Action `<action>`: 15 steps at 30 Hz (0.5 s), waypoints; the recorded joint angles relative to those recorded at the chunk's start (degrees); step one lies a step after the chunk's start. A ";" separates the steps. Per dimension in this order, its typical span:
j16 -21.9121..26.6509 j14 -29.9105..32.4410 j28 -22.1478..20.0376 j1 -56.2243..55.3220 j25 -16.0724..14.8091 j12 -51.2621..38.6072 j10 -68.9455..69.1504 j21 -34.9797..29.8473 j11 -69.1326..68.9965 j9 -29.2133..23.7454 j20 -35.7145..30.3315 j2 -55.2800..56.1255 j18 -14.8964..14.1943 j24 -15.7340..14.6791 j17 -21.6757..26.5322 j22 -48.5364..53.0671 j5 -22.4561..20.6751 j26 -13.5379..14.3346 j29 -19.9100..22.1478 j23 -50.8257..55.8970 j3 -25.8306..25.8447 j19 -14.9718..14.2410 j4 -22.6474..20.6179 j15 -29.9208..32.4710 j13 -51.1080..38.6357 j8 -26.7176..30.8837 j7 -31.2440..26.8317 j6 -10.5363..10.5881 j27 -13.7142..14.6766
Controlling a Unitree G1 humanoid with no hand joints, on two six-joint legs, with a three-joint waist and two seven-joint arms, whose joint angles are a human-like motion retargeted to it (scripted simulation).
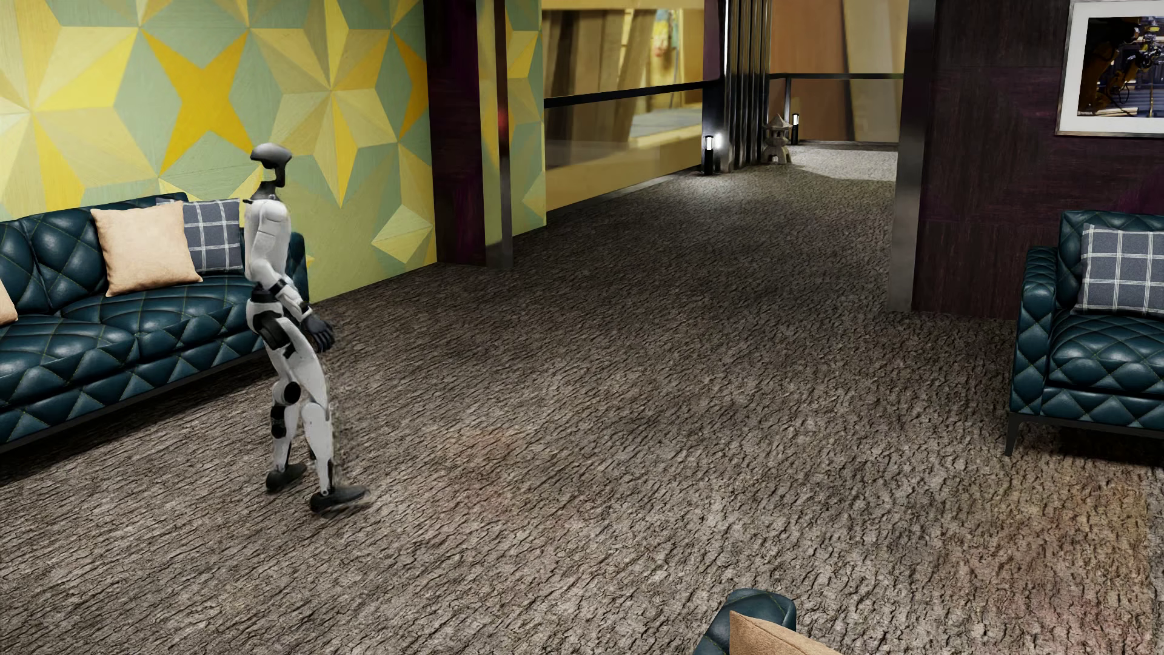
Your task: Face back
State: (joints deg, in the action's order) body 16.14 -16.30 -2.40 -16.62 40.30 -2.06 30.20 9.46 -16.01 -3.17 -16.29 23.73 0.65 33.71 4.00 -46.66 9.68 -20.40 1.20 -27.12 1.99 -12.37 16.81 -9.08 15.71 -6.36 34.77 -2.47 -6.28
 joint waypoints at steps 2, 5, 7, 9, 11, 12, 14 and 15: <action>2.20 2.25 3.69 0.49 0.42 -3.55 -2.69 -0.04 -3.30 0.18 -4.22 -1.74 0.66 1.89 0.31 -5.38 2.55 -2.07 -0.48 -0.67 -0.05 4.68 1.31 -1.26 0.62 -10.29 4.06 -0.62 -1.46; 3.20 5.28 5.51 1.58 1.29 -7.31 -6.45 1.93 -16.80 0.88 -9.20 -6.45 1.38 4.92 1.32 -8.91 8.00 -2.89 -1.75 -5.04 0.05 7.13 1.65 -5.73 1.35 -16.73 8.03 -0.91 -5.18; 2.91 6.68 2.07 1.66 0.63 -6.83 -7.10 4.20 -22.61 1.71 -7.07 -10.99 1.75 3.23 1.04 -6.22 11.75 -1.88 -1.89 -9.26 -0.38 10.82 2.47 -8.08 1.35 -19.78 10.36 -1.20 -7.51; 2.16 8.06 -2.36 1.83 1.11 -3.66 -7.01 4.88 -23.00 2.71 -1.92 -17.77 1.86 -0.92 0.94 -1.09 17.26 0.67 -3.18 -13.83 -1.29 16.71 3.98 -9.51 0.73 -29.68 13.74 -1.75 -9.27; 1.28 10.12 -5.17 2.80 2.73 0.71 -7.57 3.81 -17.38 3.64 2.73 -25.06 1.70 -4.15 1.14 3.51 20.51 2.66 -6.36 -16.80 -2.20 16.98 6.07 -1.33 -0.42 -42.91 18.48 -2.52 -9.58; 0.73 11.38 -6.23 3.46 3.75 2.91 -7.80 2.86 -13.44 3.90 4.73 -26.62 1.52 -5.06 1.40 5.06 19.75 3.04 -8.04 -17.16 -2.30 7.10 7.39 -0.87 -1.02 -45.56 21.03 -2.90 -8.78; -0.58 14.31 -6.78 4.88 4.70 6.55 -7.71 1.76 -8.41 4.06 7.92 -24.85 0.95 -5.92 1.78 5.50 15.95 1.85 -9.45 -15.46 -1.74 1.96 11.08 -10.00 -2.35 -42.32 26.54 -3.58 -6.83; -0.75 16.21 -6.25 6.33 4.44 7.90 -8.51 1.30 -7.41 3.98 8.39 -23.38 0.84 -5.55 1.31 4.29 13.19 0.86 -8.77 -14.02 -1.30 1.55 13.69 -11.51 -2.87 -39.36 29.35 -3.55 -5.67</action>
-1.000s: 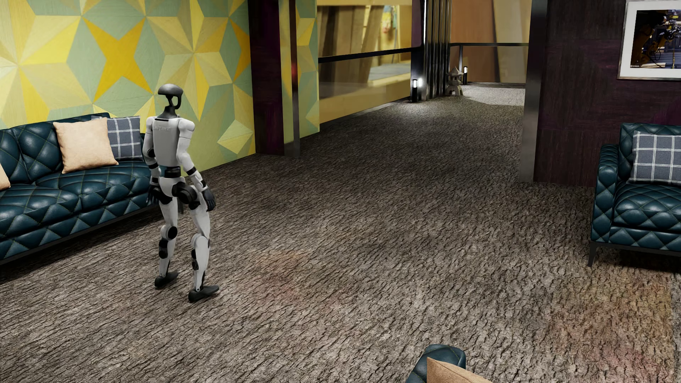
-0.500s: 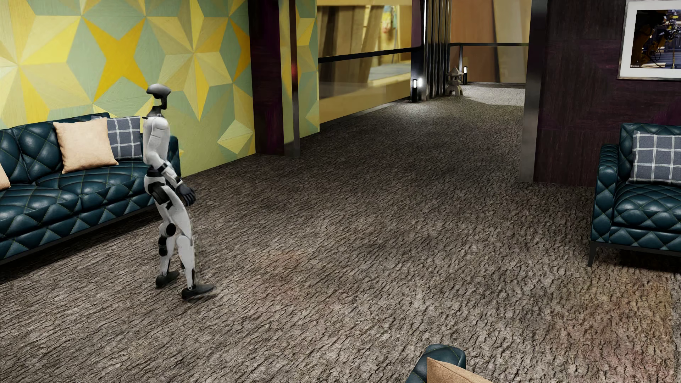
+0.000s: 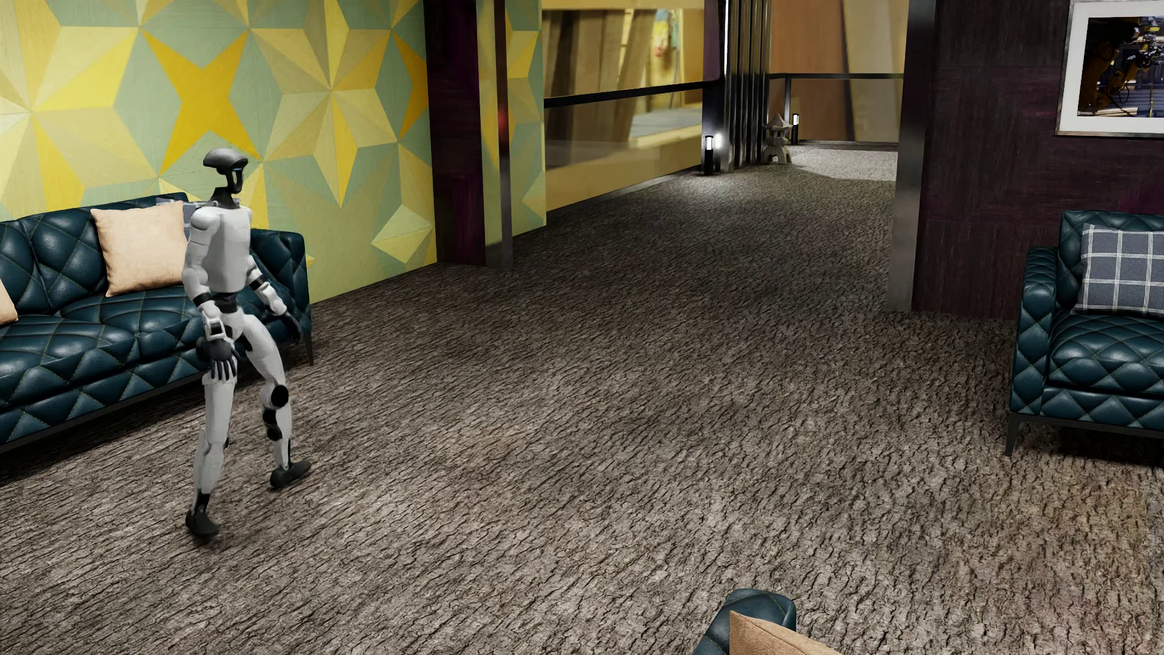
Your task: Face back
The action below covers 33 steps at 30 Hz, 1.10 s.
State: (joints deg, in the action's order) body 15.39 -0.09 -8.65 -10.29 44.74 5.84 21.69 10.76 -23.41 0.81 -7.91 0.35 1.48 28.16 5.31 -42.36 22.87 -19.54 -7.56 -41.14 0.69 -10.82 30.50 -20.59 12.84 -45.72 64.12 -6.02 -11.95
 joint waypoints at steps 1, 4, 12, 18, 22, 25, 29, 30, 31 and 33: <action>-0.16 1.22 0.86 1.13 -0.29 0.89 -0.17 -0.54 -0.57 -0.21 -0.07 1.56 -0.74 0.46 -0.57 -2.36 -3.17 -1.32 2.03 1.36 0.54 1.14 3.43 -0.75 -0.23 2.74 1.41 0.48 1.06; -0.98 -6.91 11.69 0.84 -1.75 2.16 0.05 -0.82 -1.61 -0.79 -7.86 5.01 -0.88 5.36 -0.97 -11.13 -13.21 -3.36 6.64 4.78 1.50 5.61 11.25 -3.26 -0.62 10.60 -6.90 2.68 2.88; -7.40 -12.25 6.04 -18.64 -4.74 2.33 25.93 -4.48 -3.75 -1.62 -4.44 8.94 -4.57 4.55 2.30 -7.64 -22.91 -2.01 8.20 3.45 -1.28 9.10 -14.33 -5.82 -0.83 31.45 -62.92 5.21 0.31; -4.99 -9.77 6.74 -26.61 -7.38 0.67 16.05 -2.37 -3.93 -2.71 -10.02 10.03 -1.37 9.66 0.85 -1.73 -28.26 0.15 11.53 -0.71 -1.53 9.64 -22.87 -7.56 -1.75 45.15 -58.06 9.02 -3.47; -3.91 0.30 10.33 -19.51 -8.62 -0.89 0.34 -1.49 -3.93 -2.48 -13.65 8.13 0.89 8.19 -1.92 -6.19 -29.21 -1.49 12.45 -1.50 0.35 8.88 -23.26 -8.03 1.15 54.56 -56.75 9.40 -3.03; -4.75 -3.80 14.82 -16.96 -8.84 -7.19 2.68 -0.07 -12.56 -2.60 -19.43 10.39 0.91 10.75 -4.08 -13.54 -27.16 -4.50 11.58 -2.35 1.32 8.20 -22.87 -5.24 6.59 55.48 -51.99 7.96 -3.41; -5.19 -9.81 8.25 -13.12 -2.83 -10.10 6.72 -5.05 -34.75 -3.50 -18.20 20.70 1.87 8.92 -0.88 -8.95 -29.74 -1.17 1.80 -5.69 -0.04 -3.36 -21.48 6.89 8.72 61.21 -44.09 6.07 -3.49; -5.14 -11.03 4.69 -12.26 -1.16 -10.15 7.72 -6.06 -39.51 -3.80 -16.36 23.48 1.65 7.38 -0.06 -6.86 -31.09 0.22 0.25 -6.29 -1.13 -3.38 -20.27 9.06 8.24 60.01 -42.06 5.56 -3.61; -4.91 -11.87 2.65 -11.48 -0.45 -10.55 8.38 -6.06 -42.86 -4.05 -15.27 25.87 1.42 6.23 0.16 -5.60 -31.05 1.24 -0.17 -6.39 -2.10 -3.38 -19.19 9.57 7.78 58.26 -40.60 5.10 -3.71; -4.02 -12.44 2.03 -10.31 -0.69 -12.63 8.09 -4.90 -43.64 -4.41 -14.55 30.44 1.07 5.11 -0.18 -4.38 -20.66 1.52 0.46 -4.90 -2.79 -3.40 -18.22 9.23 6.77 50.97 -39.48 4.15 -2.84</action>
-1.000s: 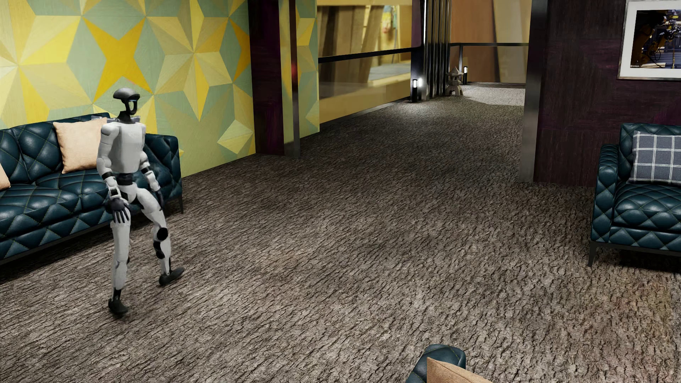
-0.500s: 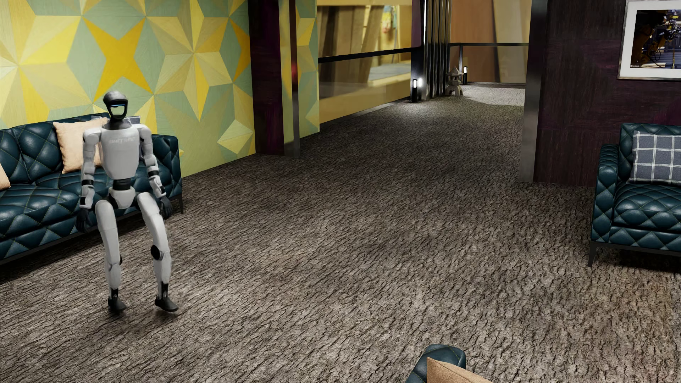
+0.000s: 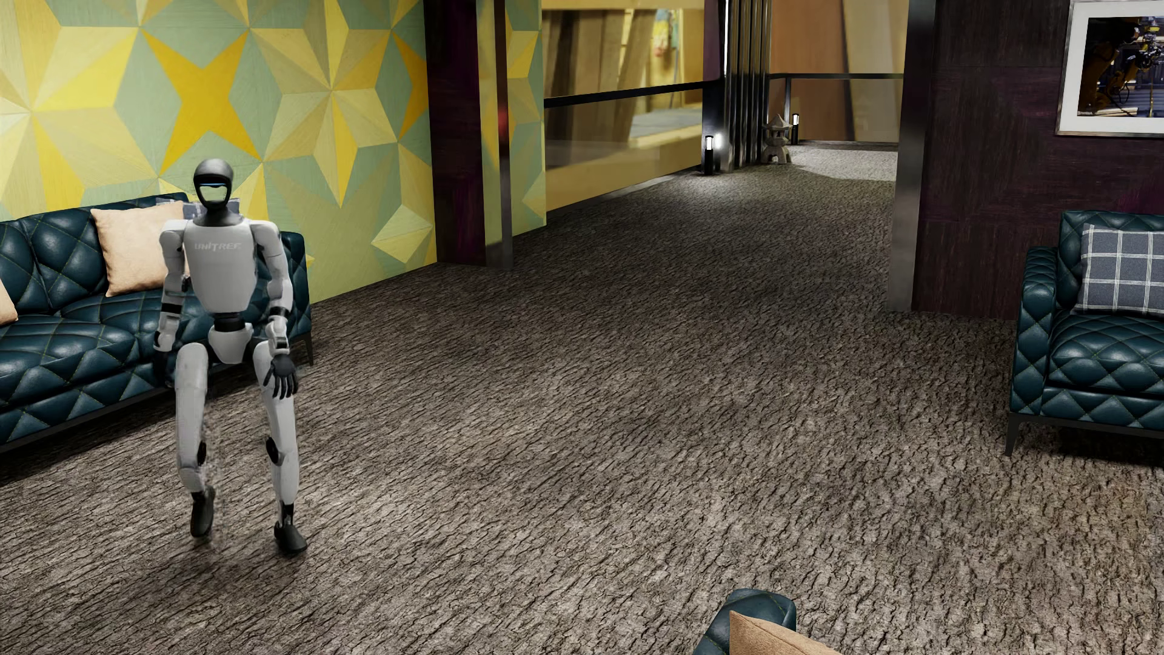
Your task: Face back
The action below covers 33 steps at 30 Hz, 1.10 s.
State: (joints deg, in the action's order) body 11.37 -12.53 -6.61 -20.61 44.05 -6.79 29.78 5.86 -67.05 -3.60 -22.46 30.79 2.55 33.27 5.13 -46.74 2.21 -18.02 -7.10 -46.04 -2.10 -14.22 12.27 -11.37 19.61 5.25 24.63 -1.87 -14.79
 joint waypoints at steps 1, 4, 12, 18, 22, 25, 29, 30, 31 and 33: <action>0.42 -0.13 0.70 0.17 0.01 -1.27 -0.33 0.25 2.50 -0.01 -0.39 0.80 -0.13 0.26 0.33 0.21 8.45 -0.21 0.80 1.50 0.60 -0.48 -0.52 -1.25 -0.37 -4.99 -0.32 -0.67 1.04; 0.91 -0.49 1.51 0.21 0.05 -3.70 -1.35 0.48 19.38 0.65 -0.48 -3.20 -0.74 0.34 2.57 0.29 19.25 -0.64 3.11 5.45 2.70 6.78 -2.87 -6.11 -2.63 -17.95 -2.25 -3.11 2.89; 1.13 0.31 -0.20 2.44 0.33 6.10 -4.49 -4.25 48.80 3.04 6.24 -15.00 -4.33 -2.70 6.71 -0.73 8.72 -2.84 4.00 9.43 1.78 7.54 1.70 -0.78 -16.34 -19.69 -3.91 -4.32 4.74; -4.77 -0.83 5.51 5.50 -3.48 17.67 -3.39 -4.36 47.25 3.81 11.03 -16.44 -6.72 -6.26 4.61 -8.69 5.23 -8.64 8.00 16.47 1.99 9.31 5.60 -3.44 -15.54 -17.57 -2.29 -2.54 7.89; -7.88 -1.09 7.89 8.47 -2.83 21.53 -3.83 -3.07 46.96 4.25 15.39 -18.34 -7.72 -7.59 2.49 -8.01 4.60 -7.12 7.04 12.97 2.29 9.66 6.28 -4.52 -12.45 -16.69 -1.03 -0.47 4.72; -6.50 -1.03 7.41 10.56 -3.09 20.03 -4.41 -0.33 46.06 4.52 15.29 -19.84 -8.23 -4.55 0.57 -6.36 4.89 -6.59 5.98 8.50 2.59 9.75 6.05 -5.60 -8.29 -16.71 -0.75 1.07 3.48; -1.88 -0.32 6.40 12.11 -4.14 12.24 -6.14 3.10 45.28 4.88 8.51 -21.56 -8.46 2.66 -2.23 -4.86 5.98 -5.01 6.23 2.82 3.75 9.82 4.75 -6.80 -3.75 -18.29 -2.03 2.29 -0.29; -0.90 -0.20 6.18 12.14 -4.31 9.86 -6.40 3.78 45.07 4.93 6.47 -21.76 -8.45 3.87 -2.48 -4.41 6.30 -4.41 5.98 1.62 4.03 9.85 4.41 -7.04 -2.35 -18.81 -2.54 2.46 -0.61; -0.12 -0.11 6.25 12.02 -3.97 7.66 -6.53 3.96 44.86 4.96 4.59 -21.86 -8.41 4.58 -2.65 -3.79 6.62 -3.48 5.38 0.46 4.28 9.87 4.08 -7.24 -1.32 -19.33 -3.08 2.59 -0.90; 0.66 0.03 5.58 11.61 -2.97 4.02 -6.73 4.11 44.72 4.95 2.42 -21.88 -8.31 4.50 -3.02 -2.01 7.10 -2.26 4.52 -1.25 4.68 9.91 3.56 -7.43 0.05 -20.19 -3.97 2.78 -1.29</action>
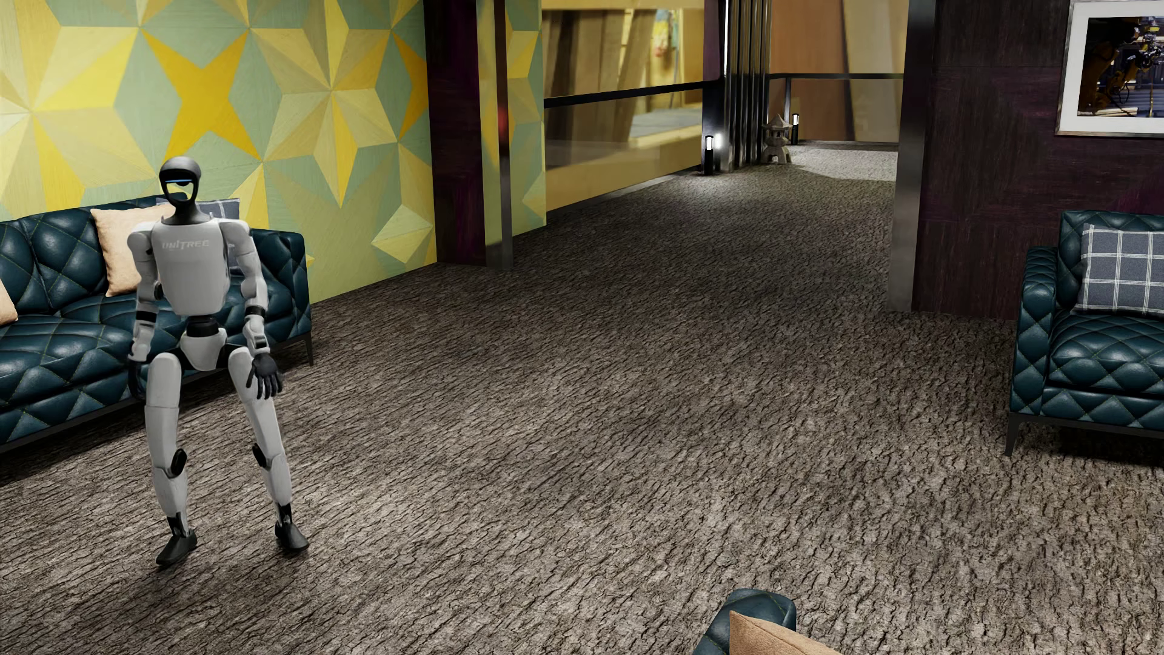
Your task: Face back
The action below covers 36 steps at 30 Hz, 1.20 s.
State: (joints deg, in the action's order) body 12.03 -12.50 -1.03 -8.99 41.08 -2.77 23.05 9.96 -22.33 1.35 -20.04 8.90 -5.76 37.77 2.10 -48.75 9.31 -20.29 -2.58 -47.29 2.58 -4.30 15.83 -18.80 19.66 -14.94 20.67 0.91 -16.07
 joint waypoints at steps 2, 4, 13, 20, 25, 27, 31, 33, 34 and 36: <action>-0.26 0.18 -1.24 -0.36 0.49 -2.18 -0.34 0.47 0.20 -0.04 -1.19 0.19 0.08 -0.90 -0.24 2.16 0.20 0.75 -0.81 -0.44 0.31 0.03 -0.30 0.06 0.44 -0.45 -0.40 0.13 -0.16; -1.22 0.30 -2.41 -0.79 0.89 -2.89 -0.63 0.88 0.40 -0.12 -1.94 0.69 0.13 -2.08 -0.19 4.04 0.19 1.25 -0.64 0.29 0.52 0.06 -0.38 0.22 0.13 -0.50 -0.41 0.23 0.64; -4.36 0.36 1.96 -3.72 0.56 2.53 -0.30 -0.60 1.54 -0.95 -4.16 4.18 -0.22 -5.03 1.36 -1.64 -1.79 -1.72 2.44 8.90 0.42 0.47 1.52 1.63 -7.07 0.79 0.87 0.62 4.27; -0.36 1.36 1.45 -6.00 -0.06 8.37 -0.51 -2.09 1.23 -1.53 -1.39 6.55 -1.68 -7.00 1.60 -4.64 -4.00 -3.70 3.42 10.19 -0.49 1.82 3.77 1.36 -8.35 0.44 0.44 0.58 7.25; 2.45 2.38 1.38 -9.92 -0.26 5.21 0.36 -0.83 2.03 -2.14 -0.98 5.33 -2.91 -6.20 -0.38 -3.22 -5.41 -3.39 3.38 7.69 -0.85 3.37 4.79 0.34 -5.00 -5.27 -6.22 0.75 5.04; 2.29 2.38 1.33 -12.69 -0.01 2.56 1.77 -0.92 2.80 -2.56 -2.05 4.33 -2.95 -5.07 -0.92 -1.31 -5.44 -2.81 2.69 6.01 -0.87 3.50 4.34 0.07 -3.96 -8.99 -10.46 1.18 3.05; -0.77 2.53 -0.71 -17.92 1.96 -0.34 6.63 -1.74 2.55 -3.58 -4.98 3.05 -0.72 -3.87 1.20 4.13 -3.48 0.25 0.95 1.22 -1.15 2.63 1.63 -0.26 -2.80 -14.77 -16.12 2.69 1.35; -2.50 3.19 -0.93 -19.52 3.11 0.21 8.97 -2.23 2.44 -3.83 -6.77 2.71 -1.49 -3.69 3.15 6.64 -2.00 2.02 0.51 0.04 -1.24 1.74 0.31 -0.01 -3.99 -15.98 -16.82 3.35 1.00; -2.80 3.17 -0.17 -20.34 3.14 0.33 10.39 -2.14 2.37 -3.88 -8.35 2.58 -2.65 -3.33 3.90 7.13 -1.29 2.48 0.46 0.22 -1.25 1.23 -0.45 0.15 -4.71 -16.32 -17.92 3.56 1.19; -2.08 0.72 1.82 -22.11 2.23 -0.29 13.49 -0.86 1.99 -3.91 -12.73 2.57 -1.75 -1.28 4.77 7.00 0.08 3.01 1.83 2.44 -0.95 0.05 -1.31 0.48 -6.14 -16.63 -19.58 3.95 2.21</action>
State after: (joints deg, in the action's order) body 9.95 -11.78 0.79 -31.11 43.31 -3.06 36.54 9.10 -20.33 -2.56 -32.77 11.47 -7.51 36.48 6.88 -41.75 9.39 -17.28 -0.75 -44.85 1.63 -4.25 14.53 -18.31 13.52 -31.57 1.09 4.86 -13.87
